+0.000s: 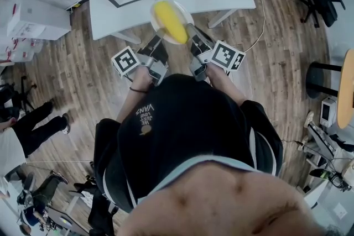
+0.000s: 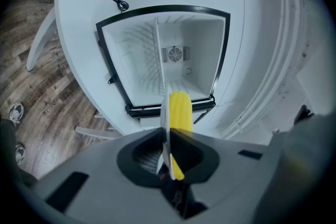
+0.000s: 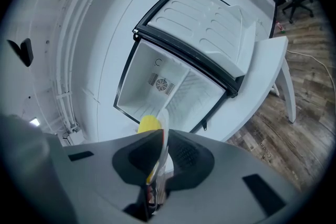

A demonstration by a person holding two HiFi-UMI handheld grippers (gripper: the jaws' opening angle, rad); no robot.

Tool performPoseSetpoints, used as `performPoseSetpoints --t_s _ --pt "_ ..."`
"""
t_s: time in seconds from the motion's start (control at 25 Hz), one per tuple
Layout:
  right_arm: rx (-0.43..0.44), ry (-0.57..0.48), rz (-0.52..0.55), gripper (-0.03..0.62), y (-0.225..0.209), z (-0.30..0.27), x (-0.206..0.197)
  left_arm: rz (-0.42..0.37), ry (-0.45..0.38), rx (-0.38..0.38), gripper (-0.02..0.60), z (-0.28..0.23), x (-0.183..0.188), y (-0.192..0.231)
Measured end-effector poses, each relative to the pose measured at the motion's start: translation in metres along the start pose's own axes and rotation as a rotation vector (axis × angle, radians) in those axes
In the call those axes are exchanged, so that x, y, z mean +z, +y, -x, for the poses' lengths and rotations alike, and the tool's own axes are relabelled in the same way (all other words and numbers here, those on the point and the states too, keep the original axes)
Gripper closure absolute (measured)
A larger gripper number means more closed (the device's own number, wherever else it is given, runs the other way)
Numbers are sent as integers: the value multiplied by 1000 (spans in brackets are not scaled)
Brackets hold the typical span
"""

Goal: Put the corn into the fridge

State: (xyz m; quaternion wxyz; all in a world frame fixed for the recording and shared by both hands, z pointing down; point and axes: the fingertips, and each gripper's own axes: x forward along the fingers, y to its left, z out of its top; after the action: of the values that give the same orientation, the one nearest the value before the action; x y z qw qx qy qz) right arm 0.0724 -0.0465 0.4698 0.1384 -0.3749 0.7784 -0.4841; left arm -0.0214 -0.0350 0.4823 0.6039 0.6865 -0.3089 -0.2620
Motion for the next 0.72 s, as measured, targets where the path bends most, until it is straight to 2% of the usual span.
performPoseSetpoints --t_s 0.72 --pt "-47 -92 -12 557 1 -71 25 0 93 -21 541 -33 77 7"
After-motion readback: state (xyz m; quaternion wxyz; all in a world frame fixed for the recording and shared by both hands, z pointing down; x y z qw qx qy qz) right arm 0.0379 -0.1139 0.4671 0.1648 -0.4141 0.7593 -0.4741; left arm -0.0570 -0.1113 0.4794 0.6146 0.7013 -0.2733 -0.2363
